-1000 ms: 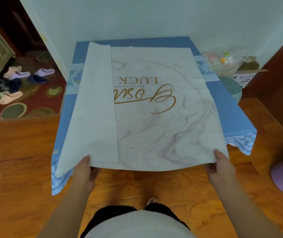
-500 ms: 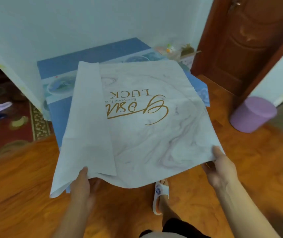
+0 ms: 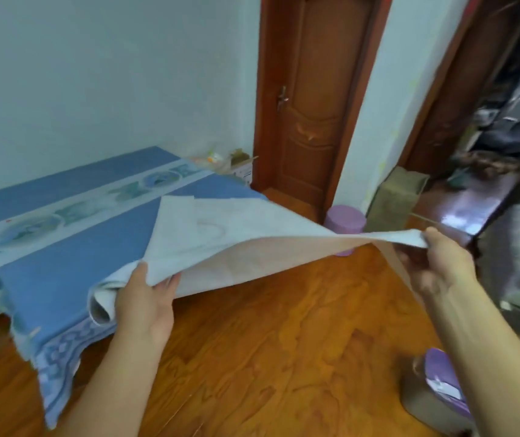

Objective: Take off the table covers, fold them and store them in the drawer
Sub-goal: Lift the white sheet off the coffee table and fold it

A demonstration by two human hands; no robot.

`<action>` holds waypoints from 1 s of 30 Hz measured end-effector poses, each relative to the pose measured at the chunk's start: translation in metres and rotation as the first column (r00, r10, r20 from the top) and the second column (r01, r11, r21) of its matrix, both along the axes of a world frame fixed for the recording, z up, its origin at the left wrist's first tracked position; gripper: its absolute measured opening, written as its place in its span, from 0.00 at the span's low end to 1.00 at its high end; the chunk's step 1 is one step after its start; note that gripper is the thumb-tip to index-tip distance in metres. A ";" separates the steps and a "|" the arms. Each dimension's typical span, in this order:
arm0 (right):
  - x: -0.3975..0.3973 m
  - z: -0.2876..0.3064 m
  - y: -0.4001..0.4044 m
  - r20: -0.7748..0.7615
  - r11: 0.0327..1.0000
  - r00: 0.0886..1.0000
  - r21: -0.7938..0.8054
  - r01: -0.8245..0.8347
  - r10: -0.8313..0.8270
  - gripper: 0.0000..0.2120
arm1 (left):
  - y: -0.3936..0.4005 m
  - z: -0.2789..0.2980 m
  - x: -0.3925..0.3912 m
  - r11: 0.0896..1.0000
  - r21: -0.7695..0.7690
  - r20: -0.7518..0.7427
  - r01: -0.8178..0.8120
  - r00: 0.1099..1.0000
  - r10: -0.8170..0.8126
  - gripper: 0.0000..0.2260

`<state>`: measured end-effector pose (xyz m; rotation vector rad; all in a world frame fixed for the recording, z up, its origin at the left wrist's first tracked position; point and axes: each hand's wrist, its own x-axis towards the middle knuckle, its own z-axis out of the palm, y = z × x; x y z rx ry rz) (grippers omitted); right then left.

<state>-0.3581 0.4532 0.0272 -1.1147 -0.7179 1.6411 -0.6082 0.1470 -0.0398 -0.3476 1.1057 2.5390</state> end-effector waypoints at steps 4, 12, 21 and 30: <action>0.107 0.081 0.027 -0.091 0.963 0.973 0.152 0.222 -0.210 0.10 | 0.062 0.094 0.056 0.996 0.071 -0.217 0.054 0.975 -0.038 0.12; 0.400 0.215 0.014 -0.093 0.779 0.896 0.461 0.425 -0.434 0.02 | 0.190 0.247 0.265 0.957 0.087 -0.450 0.277 0.868 -0.210 0.05; 0.672 0.246 0.008 0.548 0.550 0.137 0.726 0.412 -0.825 0.32 | 0.317 0.277 0.524 0.876 0.029 -0.405 0.482 0.807 -0.431 0.06; 0.837 0.170 0.066 0.457 0.448 -0.372 0.886 0.115 -0.808 0.24 | 0.449 0.231 0.687 0.856 -0.020 -0.171 0.517 0.842 -0.512 0.20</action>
